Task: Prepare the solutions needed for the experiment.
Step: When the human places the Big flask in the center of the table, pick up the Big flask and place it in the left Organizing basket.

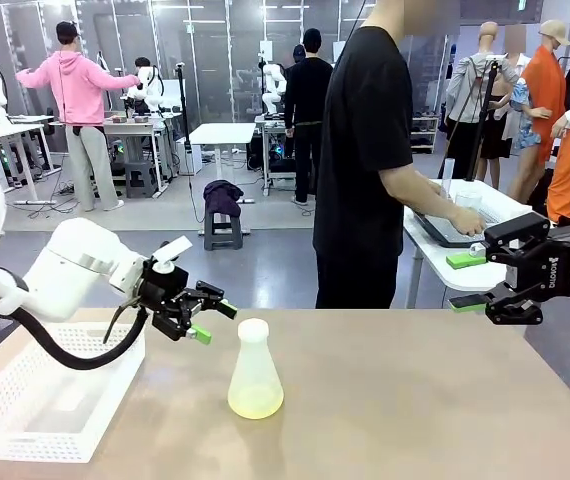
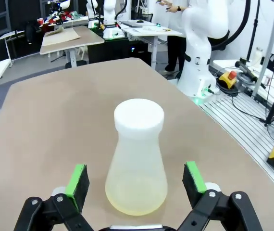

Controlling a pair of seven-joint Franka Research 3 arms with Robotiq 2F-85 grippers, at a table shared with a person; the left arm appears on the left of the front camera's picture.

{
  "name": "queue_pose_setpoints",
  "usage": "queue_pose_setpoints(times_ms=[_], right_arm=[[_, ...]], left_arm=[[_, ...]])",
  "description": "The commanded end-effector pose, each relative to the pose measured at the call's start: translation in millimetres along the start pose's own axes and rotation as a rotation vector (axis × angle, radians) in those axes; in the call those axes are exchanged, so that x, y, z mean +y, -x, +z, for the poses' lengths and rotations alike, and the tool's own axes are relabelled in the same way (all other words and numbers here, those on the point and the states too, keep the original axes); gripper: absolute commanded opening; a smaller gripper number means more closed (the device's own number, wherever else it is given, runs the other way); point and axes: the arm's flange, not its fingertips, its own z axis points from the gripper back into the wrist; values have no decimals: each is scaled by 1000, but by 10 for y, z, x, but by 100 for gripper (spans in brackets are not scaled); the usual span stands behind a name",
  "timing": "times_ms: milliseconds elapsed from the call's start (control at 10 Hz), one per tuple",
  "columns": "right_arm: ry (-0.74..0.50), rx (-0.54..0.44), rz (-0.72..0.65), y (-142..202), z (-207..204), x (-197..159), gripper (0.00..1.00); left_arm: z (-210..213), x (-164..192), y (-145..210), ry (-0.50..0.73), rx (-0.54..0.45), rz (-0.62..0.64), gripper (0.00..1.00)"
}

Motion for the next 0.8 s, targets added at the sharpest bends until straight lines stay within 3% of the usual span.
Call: queue_pose_setpoints(times_ms=[0,700], right_arm=[[-4,1,11,4,4,6,62],[-4,1,11,4,4,6,62]], left_arm=[[-82,182,16,13,-28,26,100],[-495,260,201,154,-94,106,100]])
